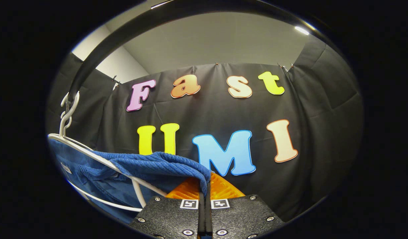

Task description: Grasp the clothes on the hanger with both hands and then place them into the laundry hamper below.

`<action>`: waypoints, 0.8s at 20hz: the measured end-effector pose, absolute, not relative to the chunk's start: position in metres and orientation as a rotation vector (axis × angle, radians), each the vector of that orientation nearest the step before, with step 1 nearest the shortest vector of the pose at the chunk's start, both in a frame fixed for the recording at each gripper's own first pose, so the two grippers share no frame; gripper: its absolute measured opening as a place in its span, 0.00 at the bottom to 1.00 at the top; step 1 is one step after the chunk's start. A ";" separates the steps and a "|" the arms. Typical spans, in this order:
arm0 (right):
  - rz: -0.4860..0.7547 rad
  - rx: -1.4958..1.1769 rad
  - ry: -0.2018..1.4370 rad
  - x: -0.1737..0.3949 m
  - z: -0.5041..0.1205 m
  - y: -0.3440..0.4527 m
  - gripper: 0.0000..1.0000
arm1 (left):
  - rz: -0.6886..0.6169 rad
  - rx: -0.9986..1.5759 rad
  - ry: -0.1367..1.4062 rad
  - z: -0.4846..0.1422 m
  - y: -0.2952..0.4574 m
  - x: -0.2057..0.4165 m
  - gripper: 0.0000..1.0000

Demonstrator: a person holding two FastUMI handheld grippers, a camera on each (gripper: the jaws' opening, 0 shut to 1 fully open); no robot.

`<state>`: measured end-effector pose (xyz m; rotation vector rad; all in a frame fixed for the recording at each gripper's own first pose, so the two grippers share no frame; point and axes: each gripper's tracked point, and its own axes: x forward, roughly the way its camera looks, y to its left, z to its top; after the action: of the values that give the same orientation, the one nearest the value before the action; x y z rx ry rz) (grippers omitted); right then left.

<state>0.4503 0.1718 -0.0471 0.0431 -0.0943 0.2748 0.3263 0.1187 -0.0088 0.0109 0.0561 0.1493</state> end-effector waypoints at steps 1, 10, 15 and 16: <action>0.268 0.046 -0.084 0.452 -0.048 0.171 0.00 | 0.149 0.010 0.082 -0.016 0.121 0.327 0.00; 0.233 -0.018 -0.040 0.460 -0.079 0.164 0.00 | 0.122 -0.098 0.159 -0.074 0.119 0.322 0.01; 0.227 -0.013 0.012 0.453 -0.101 0.157 0.00 | 0.131 -0.106 0.201 -0.105 0.121 0.323 0.01; 0.223 -0.016 0.017 0.448 -0.104 0.153 0.00 | 0.135 -0.106 0.208 -0.110 0.121 0.321 0.01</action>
<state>0.4477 0.1533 -0.1041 -0.0163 0.0173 0.2232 0.3207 0.1208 -0.1102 -0.1061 0.2078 0.1349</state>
